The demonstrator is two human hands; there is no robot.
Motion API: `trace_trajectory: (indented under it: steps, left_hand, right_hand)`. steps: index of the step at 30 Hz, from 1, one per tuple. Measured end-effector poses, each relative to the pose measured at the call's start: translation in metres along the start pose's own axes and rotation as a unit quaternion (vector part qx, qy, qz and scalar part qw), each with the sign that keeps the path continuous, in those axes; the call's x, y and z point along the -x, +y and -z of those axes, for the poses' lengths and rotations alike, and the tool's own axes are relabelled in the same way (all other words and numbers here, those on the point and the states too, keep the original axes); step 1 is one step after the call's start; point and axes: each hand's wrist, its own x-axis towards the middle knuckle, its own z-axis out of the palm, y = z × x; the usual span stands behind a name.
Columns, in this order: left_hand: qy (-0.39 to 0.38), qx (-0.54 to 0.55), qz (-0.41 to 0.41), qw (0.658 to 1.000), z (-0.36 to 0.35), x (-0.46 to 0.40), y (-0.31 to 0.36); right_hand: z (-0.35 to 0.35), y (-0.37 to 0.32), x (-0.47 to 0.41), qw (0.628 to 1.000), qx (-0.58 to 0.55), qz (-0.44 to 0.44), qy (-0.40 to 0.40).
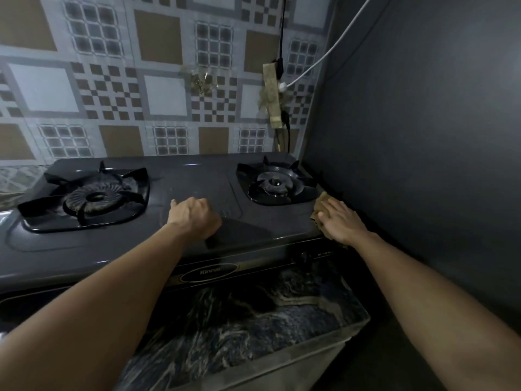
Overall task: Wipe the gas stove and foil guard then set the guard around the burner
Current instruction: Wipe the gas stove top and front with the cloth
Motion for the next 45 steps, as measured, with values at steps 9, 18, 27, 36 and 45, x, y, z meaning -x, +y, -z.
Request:
trace_trajectory:
  steps: [9, 18, 27, 36, 45]
  left_hand:
    - [-0.003, 0.015, 0.045, 0.999, -0.002, 0.002, 0.005]
    - [-0.039, -0.015, 0.071, 0.997, -0.004, 0.003, 0.009]
    - [-0.091, -0.013, 0.063, 0.994, -0.009, 0.021, -0.013]
    - [0.020, 0.012, 0.090, 0.996, 0.000, 0.048, -0.082]
    - [0.198, 0.166, 0.376, 0.890, 0.015, 0.127, -0.219]
  right_hand:
    - [-0.011, -0.030, -0.008, 1.000, 0.020, -0.013, 0.017]
    - [-0.022, -0.043, 0.018, 0.982, -0.012, 0.189, 0.009]
    - [-0.032, -0.055, 0.028, 0.966, 0.030, 0.251, 0.052]
    - [-0.041, -0.179, 0.040, 0.894, 0.077, 0.441, -0.010]
    - [-0.061, -0.335, 0.072, 0.836, 0.088, 0.542, -0.007]
